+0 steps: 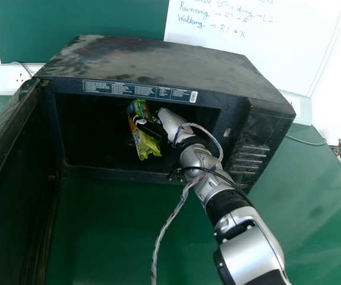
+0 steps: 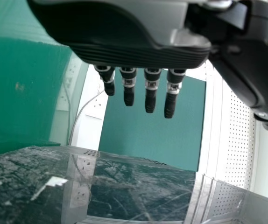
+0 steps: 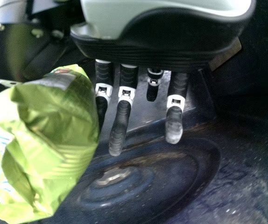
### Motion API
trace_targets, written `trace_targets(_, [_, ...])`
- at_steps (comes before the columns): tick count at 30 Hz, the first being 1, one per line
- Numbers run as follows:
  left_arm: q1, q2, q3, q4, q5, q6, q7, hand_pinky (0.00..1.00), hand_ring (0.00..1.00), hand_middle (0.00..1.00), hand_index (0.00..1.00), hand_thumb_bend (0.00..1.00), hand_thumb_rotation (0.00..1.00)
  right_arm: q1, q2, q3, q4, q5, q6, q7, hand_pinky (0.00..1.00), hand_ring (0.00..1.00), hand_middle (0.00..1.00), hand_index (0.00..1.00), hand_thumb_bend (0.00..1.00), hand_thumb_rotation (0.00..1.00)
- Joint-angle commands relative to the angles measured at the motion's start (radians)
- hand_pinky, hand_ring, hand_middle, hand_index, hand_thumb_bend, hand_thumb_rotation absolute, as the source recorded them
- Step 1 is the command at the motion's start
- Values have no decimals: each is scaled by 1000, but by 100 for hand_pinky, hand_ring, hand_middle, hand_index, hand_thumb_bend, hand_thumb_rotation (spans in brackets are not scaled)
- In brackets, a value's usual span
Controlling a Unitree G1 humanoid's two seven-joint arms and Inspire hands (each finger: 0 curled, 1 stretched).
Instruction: Put biscuit inside oven
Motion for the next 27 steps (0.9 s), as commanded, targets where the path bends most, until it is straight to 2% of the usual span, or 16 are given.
trace_targets(1, [12, 10, 2, 2, 7, -12, -16, 46, 58, 65, 79, 78, 71, -29, -1, -11, 8, 7, 6, -14, 18, 44, 38, 31, 49, 0])
trace_targets(3, [13, 12, 2, 2, 14, -14, -20, 42, 54, 62, 78, 78, 70, -30, -2, -20, 9, 14, 11, -19, 18, 44, 38, 31, 49, 0])
trace_targets(7, [14, 9, 2, -5, 10, -3, -17, 38, 50, 59, 79, 79, 72, -30, -3, -25, 10, 10, 19, -22, 18, 44, 40, 32, 49, 0])
trace_targets(8, [13, 8, 2, -4, 11, -5, -17, 43, 55, 63, 79, 79, 72, -31, -3, -27, 10, 11, 18, -19, 18, 45, 42, 33, 49, 0])
trace_targets(11, [11, 3, 1, -2, 34, -20, -8, 49, 61, 67, 78, 78, 70, -31, -2, -31, 9, 13, 15, -13, 17, 45, 49, 40, 49, 0])
trace_targets(12, [9, 3, 1, 3, 47, -31, -8, 49, 61, 68, 78, 79, 71, -31, -1, -29, 9, 11, 15, -14, 16, 42, 50, 41, 67, 6])
trace_targets(13, [9, 2, 1, 5, 55, -36, -8, 49, 61, 67, 78, 79, 71, -30, 0, -27, 9, 9, 13, -16, 13, 41, 52, 44, 75, 11])
trace_targets(14, [10, 1, 1, 7, 58, -40, -9, 48, 60, 67, 77, 79, 71, -29, 0, -26, 8, 7, 11, -17, 9, 41, 54, 46, 80, 13])
trace_targets(16, [16, 2, 0, 7, 67, -44, -10, 45, 57, 64, 78, 79, 71, -29, 2, -26, 7, 7, 8, -16, 4, 43, 57, 51, 83, 18])
trace_targets(19, [24, 5, 1, 7, 75, -47, -13, 47, 58, 64, 78, 80, 71, -29, 4, -25, 6, 7, 7, -7, 0, 54, 66, 61, 84, 27])
trace_targets(21, [28, 6, 1, 5, 57, -37, -18, 52, 63, 68, 78, 80, 71, -29, 4, -24, 7, 7, 6, -4, 0, 67, 74, 68, 85, 33])
trace_targets(24, [32, 3, 0, 6, 34, -38, -31, 50, 61, 66, 78, 80, 71, -28, 4, -24, 6, 7, 5, -1, 0, 86, 84, 76, 85, 38])
trace_targets(27, [32, 4, 1, 17, 20, -51, -54, 52, 63, 67, 78, 81, 72, -25, 4, -27, 6, 10, 5, 1, 0, 95, 90, 81, 85, 43])
